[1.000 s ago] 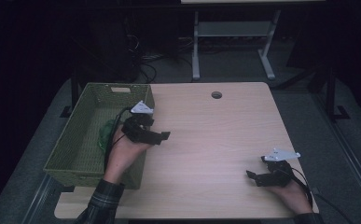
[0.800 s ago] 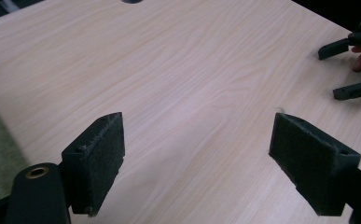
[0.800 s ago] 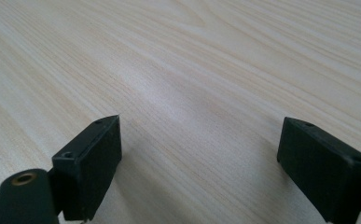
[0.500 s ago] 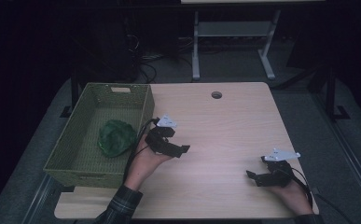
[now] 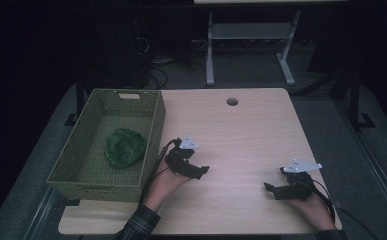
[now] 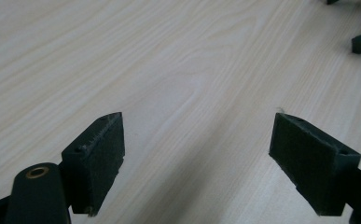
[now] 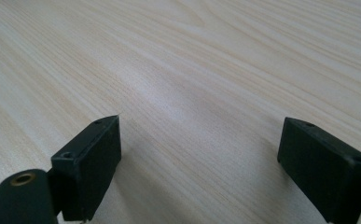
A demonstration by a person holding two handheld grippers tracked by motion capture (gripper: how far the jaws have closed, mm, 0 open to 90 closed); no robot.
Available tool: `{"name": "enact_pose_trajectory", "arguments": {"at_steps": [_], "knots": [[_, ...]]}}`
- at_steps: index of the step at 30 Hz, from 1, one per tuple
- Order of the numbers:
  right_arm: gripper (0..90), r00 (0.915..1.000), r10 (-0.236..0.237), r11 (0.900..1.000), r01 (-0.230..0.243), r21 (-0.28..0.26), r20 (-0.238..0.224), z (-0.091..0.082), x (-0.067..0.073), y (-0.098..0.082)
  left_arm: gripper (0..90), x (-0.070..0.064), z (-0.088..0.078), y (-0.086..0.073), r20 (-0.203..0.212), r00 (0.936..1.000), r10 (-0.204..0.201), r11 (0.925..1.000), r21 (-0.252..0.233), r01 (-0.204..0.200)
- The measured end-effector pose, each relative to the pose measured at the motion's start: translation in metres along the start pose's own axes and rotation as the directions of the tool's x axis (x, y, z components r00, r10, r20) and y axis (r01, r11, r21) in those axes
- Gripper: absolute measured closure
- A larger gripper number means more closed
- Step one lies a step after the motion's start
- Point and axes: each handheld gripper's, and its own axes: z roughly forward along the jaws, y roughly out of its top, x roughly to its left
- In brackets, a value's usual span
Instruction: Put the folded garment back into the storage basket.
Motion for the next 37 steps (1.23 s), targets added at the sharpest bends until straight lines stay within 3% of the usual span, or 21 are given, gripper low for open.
{"name": "enact_pose_trajectory", "arguments": {"at_steps": [13, 21, 23, 37], "knots": [[12.9, 1.0000, 0.000, 1.000, 0.000, 0.000, 0.000, 0.000, 0.000, 0.000, 15.6, 0.001, 0.025, -0.023, -0.026, 0.9996, 0.004, 0.9997, 0.024, -0.003], [13.0, 1.0000, 0.000, 1.000, 0.000, 0.000, 0.001, 0.000, 0.000, 0.000, 13.7, 0.002, 0.028, -0.029, -0.039, 0.9990, 0.019, 0.9998, -0.004, -0.020], [12.9, 1.0000, 0.000, 1.000, 0.000, 0.000, 0.000, 0.000, 0.000, 0.000, 12.8, 0.000, 0.030, -0.033, -0.056, 0.9976, 0.040, 0.9987, -0.031, -0.042], [12.9, 1.0000, 0.001, 1.000, -0.001, 0.001, 0.001, 0.000, 0.000, 0.000, 12.7, -0.001, 0.030, -0.033, -0.058, 0.9974, 0.043, 0.9986, -0.028, -0.045]]}}
